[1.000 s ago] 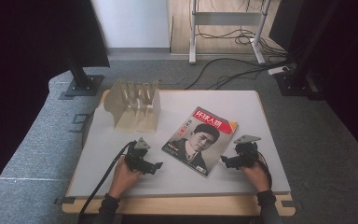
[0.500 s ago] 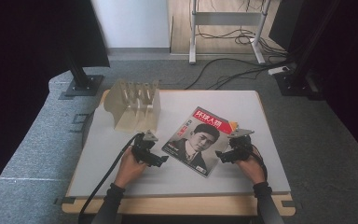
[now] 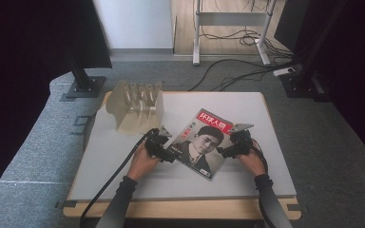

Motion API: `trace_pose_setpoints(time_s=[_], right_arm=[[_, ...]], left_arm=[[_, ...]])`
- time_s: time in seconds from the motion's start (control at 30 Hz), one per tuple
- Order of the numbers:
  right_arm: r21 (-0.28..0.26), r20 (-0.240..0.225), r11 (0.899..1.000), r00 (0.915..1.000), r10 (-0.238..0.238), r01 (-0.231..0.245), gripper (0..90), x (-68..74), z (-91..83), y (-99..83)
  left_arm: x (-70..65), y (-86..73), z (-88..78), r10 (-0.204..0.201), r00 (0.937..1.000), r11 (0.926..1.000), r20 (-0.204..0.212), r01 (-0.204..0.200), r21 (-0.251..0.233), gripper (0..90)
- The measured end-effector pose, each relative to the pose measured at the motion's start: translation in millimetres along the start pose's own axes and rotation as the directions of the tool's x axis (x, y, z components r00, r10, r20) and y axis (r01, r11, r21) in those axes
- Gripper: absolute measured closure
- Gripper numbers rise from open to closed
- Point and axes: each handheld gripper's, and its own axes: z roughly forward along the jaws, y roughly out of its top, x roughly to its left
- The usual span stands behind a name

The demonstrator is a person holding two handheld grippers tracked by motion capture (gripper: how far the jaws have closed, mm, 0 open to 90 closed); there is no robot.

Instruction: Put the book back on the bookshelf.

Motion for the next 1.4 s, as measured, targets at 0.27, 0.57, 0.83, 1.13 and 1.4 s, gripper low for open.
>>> trace_pose_setpoints(time_s=[0.27, 0.57, 0.83, 1.13, 1.4], right_arm=[[0.01, 0.0, 1.0, 0.9999, 0.013, -0.013, 0.0, -18.9, 11.3, 1.8], [0.043, 0.023, 0.999, 0.9997, 0.003, -0.004, 0.0, -35.7, 23.7, 8.4], [0.042, 0.042, 0.999, 0.9987, 0.028, -0.03, 0.0, -56.8, 31.9, 10.2], [0.036, 0.004, 0.996, 0.9967, 0.082, -0.082, 0.0, -76.3, 38.8, 10.4], [0.037, -0.014, 0.997, 0.9977, 0.067, -0.066, 2.5, -73.0, 34.4, 8.2]], left_arm=[[3.7, 14.0, 12.1, 0.02, 0.9998, 0.9998, 0.005, -0.02, 0.004, 0.0], [4.8, 20.5, 30.6, 0.035, 0.9993, 0.9994, 0.015, -0.035, -0.009, 0.0], [6.0, 18.6, 44.6, 0.03, 0.9994, 0.9995, 0.018, -0.03, 0.004, 0.0], [10.5, 16.8, 51.2, -0.026, 0.9991, 0.9996, 0.033, 0.027, -0.011, 0.0], [4.8, 15.9, 52.2, -0.01, 0.998, 0.9998, 0.063, 0.011, -0.015, 0.0]])
